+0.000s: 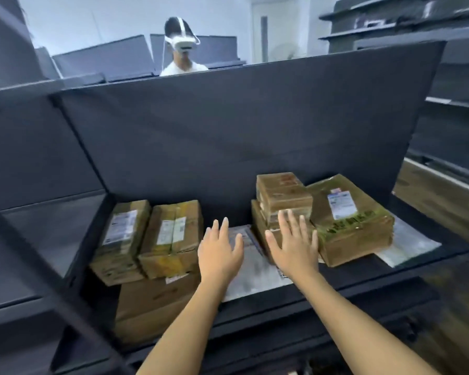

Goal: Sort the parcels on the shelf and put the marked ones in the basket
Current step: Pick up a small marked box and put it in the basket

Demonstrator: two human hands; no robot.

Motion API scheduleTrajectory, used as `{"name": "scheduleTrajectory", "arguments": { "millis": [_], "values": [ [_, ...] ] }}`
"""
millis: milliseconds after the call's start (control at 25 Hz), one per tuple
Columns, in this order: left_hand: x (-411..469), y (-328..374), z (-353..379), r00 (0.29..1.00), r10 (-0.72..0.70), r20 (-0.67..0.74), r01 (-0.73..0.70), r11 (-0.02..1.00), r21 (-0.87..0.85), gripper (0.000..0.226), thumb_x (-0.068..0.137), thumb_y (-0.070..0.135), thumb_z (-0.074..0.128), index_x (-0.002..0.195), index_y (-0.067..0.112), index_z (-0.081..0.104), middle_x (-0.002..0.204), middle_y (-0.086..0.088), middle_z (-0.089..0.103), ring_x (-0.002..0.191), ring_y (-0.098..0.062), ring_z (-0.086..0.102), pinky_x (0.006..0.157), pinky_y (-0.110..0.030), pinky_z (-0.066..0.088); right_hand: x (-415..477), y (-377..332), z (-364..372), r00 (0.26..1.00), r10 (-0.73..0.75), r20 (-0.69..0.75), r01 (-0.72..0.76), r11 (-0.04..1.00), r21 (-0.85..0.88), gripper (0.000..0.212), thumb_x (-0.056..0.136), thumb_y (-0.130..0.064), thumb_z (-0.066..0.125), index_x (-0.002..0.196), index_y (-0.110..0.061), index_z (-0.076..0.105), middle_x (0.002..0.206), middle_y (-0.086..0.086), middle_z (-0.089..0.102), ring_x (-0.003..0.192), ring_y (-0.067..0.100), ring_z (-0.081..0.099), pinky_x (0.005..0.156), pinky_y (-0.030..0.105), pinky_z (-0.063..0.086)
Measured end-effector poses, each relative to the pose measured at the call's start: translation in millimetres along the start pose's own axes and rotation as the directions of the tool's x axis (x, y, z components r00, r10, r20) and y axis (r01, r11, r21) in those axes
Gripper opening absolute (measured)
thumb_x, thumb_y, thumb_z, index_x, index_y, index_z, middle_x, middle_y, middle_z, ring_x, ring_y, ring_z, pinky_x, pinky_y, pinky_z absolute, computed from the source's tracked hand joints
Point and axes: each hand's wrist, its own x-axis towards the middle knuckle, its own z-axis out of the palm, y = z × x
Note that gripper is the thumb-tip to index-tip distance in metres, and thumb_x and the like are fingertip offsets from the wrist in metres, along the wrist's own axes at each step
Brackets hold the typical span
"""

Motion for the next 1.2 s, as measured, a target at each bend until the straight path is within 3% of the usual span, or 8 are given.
{"name": "scheduleTrajectory", "arguments": {
  "millis": [280,440,680,840,1000,1080,1120,1200],
  "values": [
    [68,-37,-25,0.999,-0.004,-0.035,0.004,1.0,0.021,0.062,0.096,0.047,0.034,0.151,0.022,0.017,0.16,-0.003,0.016,0.148,-0.021,0.011,0.119,-0.043,0.016,77,-55,20,0.995,-0.102,-0.009,0.101,0.99,-0.102,0.069,0.092,-0.063,0.015,0.15,-0.032,-0.002,0.16,-0.006,-0.005,0.147,0.019,-0.009,0.116,0.05,-0.002],
    [107,-41,-4,0.999,0.003,0.036,-0.004,1.0,0.01,0.063,0.095,0.05,0.032,0.151,0.028,0.015,0.16,0.001,0.013,0.148,-0.019,0.007,0.118,-0.042,0.012,108,-59,47,0.999,-0.046,0.006,0.046,0.991,-0.124,0.071,0.091,-0.065,0.015,0.151,-0.031,0.0,0.161,-0.005,-0.001,0.148,0.02,-0.004,0.116,0.05,0.001],
    [128,-35,32,0.987,0.006,0.161,0.013,0.993,-0.114,0.063,0.095,0.048,0.035,0.151,0.027,0.016,0.161,0.003,0.011,0.148,-0.017,0.005,0.119,-0.037,0.01,132,-46,76,0.993,-0.04,0.111,0.053,0.992,-0.118,0.071,0.092,-0.064,0.015,0.151,-0.029,-0.006,0.16,-0.006,-0.013,0.147,0.019,-0.014,0.117,0.044,-0.003],
    [112,-46,72,0.932,-0.145,0.331,0.246,0.925,-0.288,0.061,0.098,0.043,0.035,0.152,0.022,0.014,0.16,0.002,0.013,0.148,-0.017,0.009,0.119,-0.033,0.014,126,-30,109,0.959,-0.115,0.257,0.174,0.961,-0.217,0.068,0.096,-0.052,0.016,0.151,-0.02,-0.008,0.159,-0.001,-0.017,0.145,0.022,-0.021,0.114,0.043,-0.016],
    [84,-65,111,0.807,-0.374,0.457,0.524,0.81,-0.263,0.06,0.1,0.04,0.032,0.152,0.018,0.011,0.161,0.001,0.012,0.147,-0.016,0.011,0.118,-0.029,0.014,113,-8,132,0.918,-0.164,0.362,0.265,0.931,-0.251,0.068,0.097,-0.044,0.026,0.151,-0.016,-0.005,0.159,0.002,-0.017,0.143,0.025,-0.025,0.11,0.042,-0.023],
    [87,-68,120,0.785,-0.411,0.464,0.554,0.801,-0.227,0.06,0.101,0.038,0.033,0.152,0.017,0.012,0.16,0.0,0.012,0.147,-0.016,0.011,0.118,-0.029,0.012,114,-6,130,0.893,-0.21,0.398,0.32,0.919,-0.231,0.066,0.098,-0.037,0.032,0.151,-0.016,0.0,0.159,0.004,-0.015,0.142,0.026,-0.024,0.114,0.043,-0.016],
    [94,-67,123,0.796,-0.409,0.446,0.544,0.807,-0.231,0.059,0.101,0.037,0.034,0.152,0.017,0.013,0.16,-0.001,0.013,0.147,-0.017,0.012,0.118,-0.029,0.012,114,-8,127,0.9,-0.279,0.334,0.353,0.917,-0.187,0.064,0.096,-0.034,0.037,0.151,-0.016,0.009,0.16,0.005,-0.006,0.146,0.027,-0.013,0.117,0.044,-0.005],
    [113,-50,121,0.839,-0.351,0.416,0.486,0.827,-0.282,0.056,0.101,0.032,0.035,0.151,0.013,0.017,0.159,-0.007,0.016,0.147,-0.022,0.015,0.118,-0.033,0.014,119,-15,109,0.911,-0.411,0.036,0.413,0.908,-0.068,0.054,0.089,-0.03,0.049,0.141,-0.015,0.042,0.152,0.008,0.034,0.137,0.031,0.035,0.107,0.044,0.035]
  ]
}}
